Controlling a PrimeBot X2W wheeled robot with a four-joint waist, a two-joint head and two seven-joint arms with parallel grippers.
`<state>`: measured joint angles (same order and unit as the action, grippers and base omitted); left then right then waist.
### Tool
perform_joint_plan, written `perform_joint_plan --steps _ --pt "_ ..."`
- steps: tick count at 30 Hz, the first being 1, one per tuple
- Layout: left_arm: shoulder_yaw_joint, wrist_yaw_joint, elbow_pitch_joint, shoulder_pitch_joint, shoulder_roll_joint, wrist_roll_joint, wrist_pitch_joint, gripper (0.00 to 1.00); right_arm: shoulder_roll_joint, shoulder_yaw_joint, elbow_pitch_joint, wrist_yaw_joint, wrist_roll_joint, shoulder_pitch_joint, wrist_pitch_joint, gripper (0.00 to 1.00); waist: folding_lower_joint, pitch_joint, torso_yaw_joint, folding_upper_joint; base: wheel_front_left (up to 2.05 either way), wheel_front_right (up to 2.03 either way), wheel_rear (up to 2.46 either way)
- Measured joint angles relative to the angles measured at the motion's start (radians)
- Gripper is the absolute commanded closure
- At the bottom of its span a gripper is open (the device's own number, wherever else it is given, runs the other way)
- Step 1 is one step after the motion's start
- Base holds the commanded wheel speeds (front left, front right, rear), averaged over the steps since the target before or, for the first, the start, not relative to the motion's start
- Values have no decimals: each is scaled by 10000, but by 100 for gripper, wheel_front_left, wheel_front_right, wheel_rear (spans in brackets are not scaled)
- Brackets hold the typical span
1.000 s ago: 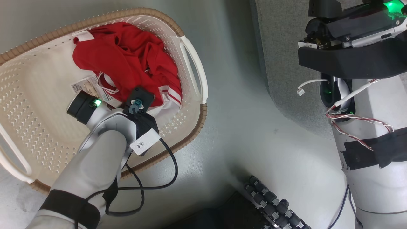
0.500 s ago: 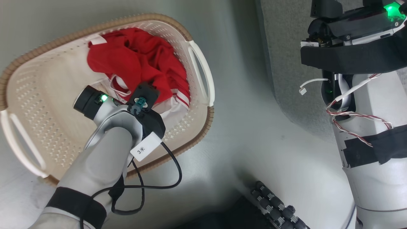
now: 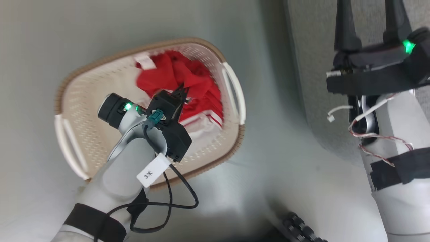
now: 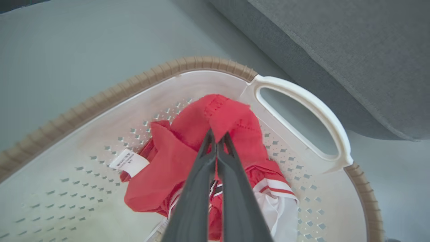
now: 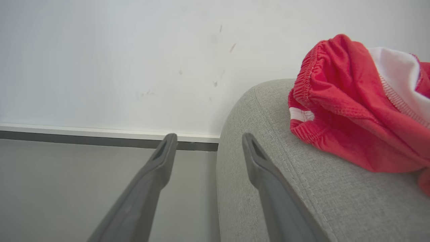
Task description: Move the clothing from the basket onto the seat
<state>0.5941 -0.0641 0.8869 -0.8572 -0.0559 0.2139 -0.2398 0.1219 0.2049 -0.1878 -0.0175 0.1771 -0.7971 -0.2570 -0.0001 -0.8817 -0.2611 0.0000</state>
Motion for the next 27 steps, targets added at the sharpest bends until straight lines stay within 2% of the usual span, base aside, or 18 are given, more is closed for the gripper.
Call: perform_joint_plan --steps 5,14,27 --pt "-33 -161 -464 83 40 472 -46 100 301 -104 -272 15 -71 431 0 0 0 732 584 0 0 0 0" --pt "311 -332 -1430 249 107 1166 -98 100 234 -31 -754 59 -90 1035 2 0 -1 1994 1479 0 0 0 0" --pt "476 -416 -2023 304 142 1852 -98 100 259 -96 -1296 92 -88 2082 2 0 -1 3871 2311 0 0 0 0"
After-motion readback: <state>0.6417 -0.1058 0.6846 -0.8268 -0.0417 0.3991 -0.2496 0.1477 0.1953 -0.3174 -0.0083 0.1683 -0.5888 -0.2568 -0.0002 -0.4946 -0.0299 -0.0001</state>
